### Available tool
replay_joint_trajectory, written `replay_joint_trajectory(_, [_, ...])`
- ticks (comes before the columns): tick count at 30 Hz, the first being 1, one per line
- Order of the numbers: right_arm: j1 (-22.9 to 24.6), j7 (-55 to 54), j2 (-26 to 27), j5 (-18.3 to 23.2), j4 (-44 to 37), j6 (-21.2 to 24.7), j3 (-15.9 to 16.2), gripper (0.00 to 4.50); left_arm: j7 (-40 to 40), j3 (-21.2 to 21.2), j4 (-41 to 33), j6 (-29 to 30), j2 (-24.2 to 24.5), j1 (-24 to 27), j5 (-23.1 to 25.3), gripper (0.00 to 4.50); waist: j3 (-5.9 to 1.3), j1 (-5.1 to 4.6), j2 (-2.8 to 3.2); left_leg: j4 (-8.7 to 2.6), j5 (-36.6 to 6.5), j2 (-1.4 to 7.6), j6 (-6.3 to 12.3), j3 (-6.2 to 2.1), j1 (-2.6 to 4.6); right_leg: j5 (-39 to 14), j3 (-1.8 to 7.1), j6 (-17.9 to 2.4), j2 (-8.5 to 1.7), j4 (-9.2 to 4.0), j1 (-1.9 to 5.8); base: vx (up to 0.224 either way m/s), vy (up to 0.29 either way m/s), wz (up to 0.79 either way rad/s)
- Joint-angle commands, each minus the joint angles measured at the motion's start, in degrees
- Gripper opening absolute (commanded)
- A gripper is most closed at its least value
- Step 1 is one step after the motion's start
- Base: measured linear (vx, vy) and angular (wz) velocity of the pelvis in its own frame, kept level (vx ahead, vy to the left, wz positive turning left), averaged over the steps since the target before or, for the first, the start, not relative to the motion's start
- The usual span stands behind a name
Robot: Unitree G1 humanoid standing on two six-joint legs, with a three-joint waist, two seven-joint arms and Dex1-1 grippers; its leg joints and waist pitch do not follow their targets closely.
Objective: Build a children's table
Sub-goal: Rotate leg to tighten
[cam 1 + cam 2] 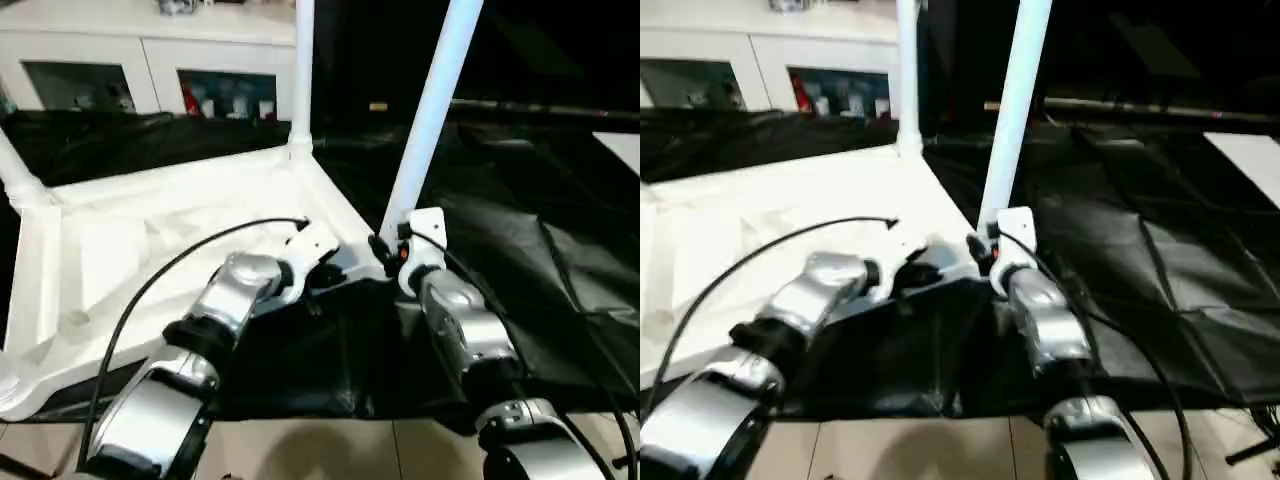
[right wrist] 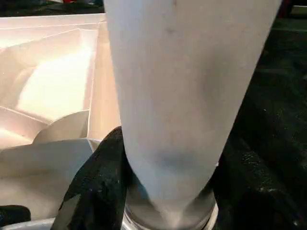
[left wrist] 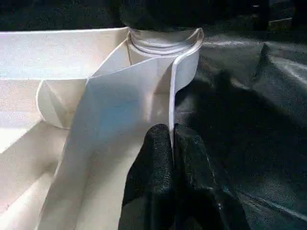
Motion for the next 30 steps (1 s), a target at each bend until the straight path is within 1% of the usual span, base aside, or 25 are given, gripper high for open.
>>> replay_joint_trajectory(1, [1.3, 0.5, 2.0, -0.9, 3.8, 1.5, 1.7, 2.01, 6.0, 1.4, 2.5, -1.9, -0.5, -1.5, -0.2, 0.0, -2.71, -0.11, -0.25, -4.19, -21.6, 0.68, -0.44, -0.29, 0.46, -24.9, 1.5, -5.8, -2.36, -5.96, 1.34, 0.0, 0.0, 0.0])
replay_joint_trajectory(3, [1.1, 0.4, 2.0, -0.8, 4.1, 1.0, 1.2, 2.01, 5.7, 1.2, 2.8, -2.7, -0.3, -1.5, -0.1, 0.0, -2.69, -0.11, -0.32, -4.13, -21.7, 0.68, -0.22, -0.18, 0.58, -24.6, 1.55, -6.3, -2.38, -5.91, 1.24, 0.0, 0.0, 0.0])
replay_joint_trajectory(5, [0.5, 1.0, 2.3, 0.7, 4.4, -0.7, -0.2, 2.7, 4.1, 1.1, 3.6, -5.2, 0.1, -1.4, -0.2, 0.0, -2.61, -0.06, -0.3, -4.15, -21.8, 0.7, -0.01, -0.14, 0.61, -25.1, 1.56, -6.3, -2.42, -6.05, 1.17, 0.0, 0.0, 0.0])
replay_joint_trajectory(7, [0.3, 0.9, 2.2, 0.6, 4.5, -1.5, -0.3, 2.74, 3.6, 1.3, 4.1, -6.2, 0.2, -1.5, -0.3, 0.0, -2.63, -0.06, -0.31, -4.21, -22.0, 0.73, -0.04, -0.25, 0.56, -26.4, 1.47, -6.0, -2.56, -6.13, 1.24, 0.0, 0.0, 0.0])
replay_joint_trajectory(8, [0.2, 0.7, 2.1, 0.5, 4.5, -1.8, -0.2, 2.82, 3.4, 1.3, 4.3, -6.8, 0.2, -1.5, -0.2, 0.0, -2.61, -0.06, -0.27, -4.22, -22.1, 0.72, -0.03, -0.25, 0.59, -26.6, 1.48, -6.0, -2.52, -6.19, 1.11, 0.0, 0.0, 0.0])
replay_joint_trajectory(9, [0.2, 0.4, 1.7, 0.1, 4.1, -2.3, -0.1, 2.95, 3.1, 1.3, 4.4, -7.8, 0.3, -1.4, -0.1, 0.0, -2.65, -0.13, -0.31, -4.3, -21.9, 0.73, -0.09, -0.34, 0.38, -26.6, 1.45, -5.8, -2.56, -6.13, 1.3, 0.0, 0.0, 0.0])
replay_joint_trajectory(10, [1.0, 1.2, 0.6, -0.2, 1.9, -2.7, 0.4, 3.09, 2.3, 1.2, 4.4, -9.8, 0.5, -1.2, 0.0, 0.0, -2.67, -0.09, -0.35, -4.33, -21.5, 0.76, -0.07, -0.33, 0.28, -26.3, 1.44, -5.8, -2.57, -6.15, 1.41, 0.0, 0.0, 0.0])
replay_joint_trajectory(11, [1.4, 1.7, 0.1, -0.3, 0.8, -2.7, 0.5, 3.09, 2.0, 1.2, 4.3, -10.4, 0.6, -1.2, 0.0, 0.0, -2.65, 0.02, -0.49, -4.32, -20.8, 0.78, 0.13, -0.27, 0.23, -25.5, 1.47, -5.7, -2.52, -6.02, 1.42, 0.0, 0.0, 0.0])
replay_joint_trajectory(12, [1.9, 2.5, -0.3, -0.1, -0.6, -2.5, 0.6, 3.09, 1.9, 1.2, 4.4, -10.8, 0.6, -1.1, -0.1, 0.0, -2.66, 0.12, -0.44, -4.26, -20.6, 0.8, 0.28, -0.19, 0.29, -25.0, 1.53, -5.7, -2.54, -6.08, 1.37, 0.0, 0.0, 0.0])
replay_joint_trajectory(13, [3.7, 5.0, -1.8, 0.3, -4.8, -1.8, 0.9, 3.09, 1.8, 1.4, 4.5, -12.1, 0.6, -1.1, -0.2, 0.0, -2.65, 0.17, -0.44, -4.25, -20.5, 0.85, 0.57, -0.13, 0.36, -23.8, 1.56, -6.1, -2.45, -6.01, 1.39, 0.0, 0.0, 0.0])
replay_joint_trajectory(14, [5.1, 6.6, -2.8, 0.6, -8.0, -1.2, 1.2, 3.09, 1.9, 1.7, 4.6, -12.8, 0.5, -1.1, -0.4, 0.0, -2.66, 0.32, -0.44, -4.23, -19.6, 0.86, 0.93, -0.09, 0.16, -22.2, 1.61, -6.1, -2.38, -5.89, 1.66, 0.0, 0.0, 0.0])
replay_joint_trajectory(15, [6.6, 8.1, -3.8, 1.1, -11.3, -0.3, 1.3, 3.09, 2.1, 2.0, 4.7, -13.4, 0.5, -1.1, -0.6, 0.0, -2.71, 0.53, -0.45, -4.16, -19.1, 0.92, 1.2, -0.02, 0.29, -21.3, 1.64, -6.2, -2.35, -5.84, 1.61, 0.0, 0.0, 0.0])
replay_joint_trajectory(16, [7.5, 9.0, -4.3, 1.4, -13.0, 0.1, 1.4, 3.09, 2.3, 2.3, 5.0, -13.9, 0.5, -1.1, -0.8, 0.0, -2.85, 0.71, -0.39, -4.06, -18.2, 0.97, 1.7, 0.05, 0.28, -18.8, 1.73, -6.7, -2.32, -5.56, 1.75, 0.0, 0.0, 0.0])
replay_joint_trajectory(17, [8.2, 10.0, -4.8, 1.5, -14.5, 0.3, 1.7, 3.09, 1.6, 2.5, 4.9, -14.0, 0.5, -1.1, -1.2, 0.0, -2.93, 0.62, -0.47, -4.05, -16.8, 0.96, 1.98, 0.0, -0.09, -16.8, 1.66, -7.3, -2.31, -5.21, 2.0, 0.0, 0.0, 0.0])
replay_joint_trajectory(18, [8.8, 10.6, -5.2, 1.5, -15.6, 0.4, 1.9, 3.09, 1.1, 2.7, 4.9, -14.1, 0.5, -1.1, -1.5, 0.0, -2.93, 0.64, -0.25, -4.02, -16.3, 0.93, 1.96, 0.04, -0.16, -16.2, 1.57, -7.8, -2.34, -5.2, 2.08, 0.0, 0.0, 0.0])
replay_joint_trajectory(19, [9.6, 11.7, -5.9, 1.6, -17.1, 0.4, 2.4, 3.16, 0.2, 3.0, 5.0, -14.5, 0.5, -1.1, -2.0, 0.28, -3.0, 0.64, -0.13, -3.93, -16.1, 0.93, 1.83, 0.05, -0.13, -15.6, 1.59, -8.1, -2.39, -5.06, 2.05, 0.0, 0.0, 0.0])
replay_joint_trajectory(20, [10.5, 12.8, -6.5, 1.8, -18.6, 0.6, 2.9, 3.18, -0.8, 3.3, 4.7, -14.2, 0.5, -1.0, -2.7, 0.45, -3.07, 0.58, -0.26, -3.88, -15.5, 0.91, 1.91, 0.07, -0.2, -14.5, 1.58, -8.3, -2.33, -4.97, 2.21, 0.0, 0.0, 0.0])
replay_joint_trajectory(21, [12.7, 15.3, -8.1, 2.7, -22.7, 1.6, 4.1, 3.18, -4.3, 3.8, 2.8, -12.5, 0.9, -0.4, -4.4, 0.59, -3.17, 0.89, -0.17, -3.6, -13.3, 0.89, 2.49, 0.19, -0.17, -10.3, 1.63, -9.5, -2.26, -4.57, 2.48, 0.0, 0.0, 0.0])
replay_joint_trajectory(22, [13.9, 16.5, -8.8, 3.2, -25.0, 2.5, 4.5, 3.18, -6.2, 4.0, 1.8, -11.5, 1.2, -0.1, -5.2, 0.59, -3.27, 1.0, -0.03, -3.59, -12.3, 1.15, 2.75, 0.13, -0.08, -8.1, 1.68, -10.3, -2.38, -4.29, 2.43, 0.0, 0.0, 0.0])
replay_joint_trajectory(23, [15.0, 18.1, -9.4, 4.2, -27.5, 3.5, 4.9, 3.18, -8.4, 4.2, -0.4, -9.8, 1.8, 0.6, -6.4, 0.59, -3.32, 0.92, 0.01, -3.5, -10.6, 1.19, 3.23, 0.09, -0.34, -4.0, 1.58, -11.6, -2.26, -3.73, 2.61, 0.0, 0.0, 0.0])
replay_joint_trajectory(24, [15.5, 18.6, -9.6, 4.6, -28.6, 4.2, 4.9, 3.18, -9.4, 4.2, -1.6, -8.7, 2.2, 1.0, -6.9, 0.69, -3.45, 1.05, -0.01, -3.32, -9.8, 1.23, 3.51, 0.17, -0.13, -1.6, 1.58, -12.3, -2.11, -3.45, 2.63, 0.052, 0.018, -0.01])
replay_joint_trajectory(25, [16.3, 19.6, -9.9, 5.2, -30.5, 5.3, 5.0, 3.18, -10.9, 4.3, -3.5, -7.0, 2.9, 1.6, -7.7, 0.91, -3.62, 1.04, 0.07, -3.07, -8.0, 1.27, 4.41, 0.25, 0.13, 2.6, 1.57, -13.7, -2.02, -2.94, 2.55, 0.052, 0.018, -0.01])
replay_joint_trajectory(26, [16.6, 20.8, -10.1, 5.9, -31.7, 6.1, 5.1, 3.18, -12.6, 4.2, -6.2, -5.6, 4.1, 2.6, -8.4, 0.91, -3.74, 1.12, -0.13, -2.87, -5.7, 1.24, 5.36, 0.31, -0.01, 6.2, 1.51, -14.5, -2.02, -2.63, 2.74, 0.0, 0.0, 0.0])
replay_joint_trajectory(27, [16.7, 21.5, -10.2, 6.4, -32.4, 6.5, 5.2, 3.18, -13.6, 4.1, -8.0, -4.8, 4.8, 3.2, -8.8, 1.03, -3.68, 0.95, -0.18, -2.79, -4.7, 1.14, 6.16, 0.32, -0.26, 7.7, 1.46, -15.2, -2.06, -2.41, 2.93, 0.0, 0.0, 0.0])
replay_joint_trajectory(30, [16.4, 22.8, -10.1, 7.6, -32.8, 7.7, 5.4, 3.18, -16.7, 3.9, -14.3, 0.9, 7.7, 5.3, -10.1, 1.19, -3.49, 0.86, -0.11, -2.88, -6.2, 1.2, 6.11, 0.55, -0.05, 5.0, 1.51, -15.4, -2.18, -2.67, 2.73, 0.0, 0.0, 0.0])
